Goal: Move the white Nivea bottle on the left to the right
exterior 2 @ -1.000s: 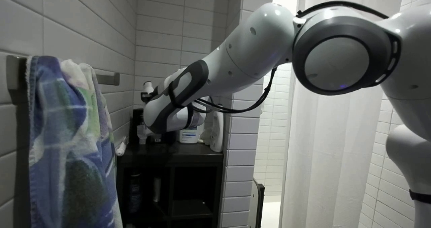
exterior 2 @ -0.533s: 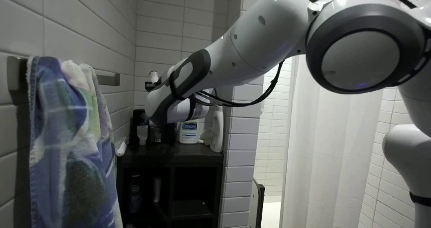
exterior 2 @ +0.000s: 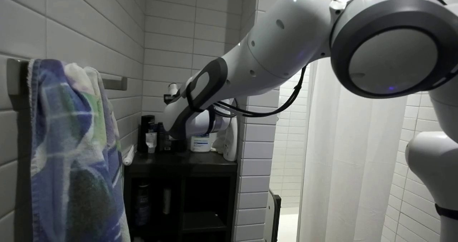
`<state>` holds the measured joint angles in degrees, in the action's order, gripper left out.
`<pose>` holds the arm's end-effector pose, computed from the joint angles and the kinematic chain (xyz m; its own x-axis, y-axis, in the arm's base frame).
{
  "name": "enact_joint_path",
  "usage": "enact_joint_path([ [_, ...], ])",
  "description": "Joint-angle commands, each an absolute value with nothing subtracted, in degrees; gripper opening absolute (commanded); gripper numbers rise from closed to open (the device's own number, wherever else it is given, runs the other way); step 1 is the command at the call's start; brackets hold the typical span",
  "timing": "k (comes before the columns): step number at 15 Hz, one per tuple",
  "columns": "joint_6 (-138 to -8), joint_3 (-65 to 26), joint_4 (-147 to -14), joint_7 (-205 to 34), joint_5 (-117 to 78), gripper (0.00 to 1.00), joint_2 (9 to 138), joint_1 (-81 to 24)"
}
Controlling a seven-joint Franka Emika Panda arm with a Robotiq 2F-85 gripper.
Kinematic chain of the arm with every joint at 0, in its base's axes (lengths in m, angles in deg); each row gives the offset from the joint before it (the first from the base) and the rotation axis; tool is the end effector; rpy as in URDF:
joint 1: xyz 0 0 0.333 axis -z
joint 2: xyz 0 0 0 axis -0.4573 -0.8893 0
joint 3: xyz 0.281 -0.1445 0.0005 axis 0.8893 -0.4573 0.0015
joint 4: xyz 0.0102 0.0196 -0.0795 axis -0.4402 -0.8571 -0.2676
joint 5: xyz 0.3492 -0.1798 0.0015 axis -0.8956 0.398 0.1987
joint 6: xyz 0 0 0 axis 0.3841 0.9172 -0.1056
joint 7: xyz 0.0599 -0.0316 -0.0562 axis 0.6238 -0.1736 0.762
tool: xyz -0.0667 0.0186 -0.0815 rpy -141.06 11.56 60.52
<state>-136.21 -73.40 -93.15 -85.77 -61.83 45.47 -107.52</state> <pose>0.5869 0.3309 0.4233 0.2642 0.0240 0.9642 0.0814 -0.9967 0.0025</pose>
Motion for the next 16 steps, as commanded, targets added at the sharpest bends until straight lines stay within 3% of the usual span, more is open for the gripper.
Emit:
enact_joint_path([
  [1, -136.92, -76.12, -96.81, -86.17, -63.31, 0.07, 47.52, -109.38],
  [16, -136.96, -81.10, -104.14, -88.21, -68.10, 0.07, 46.02, -111.19],
])
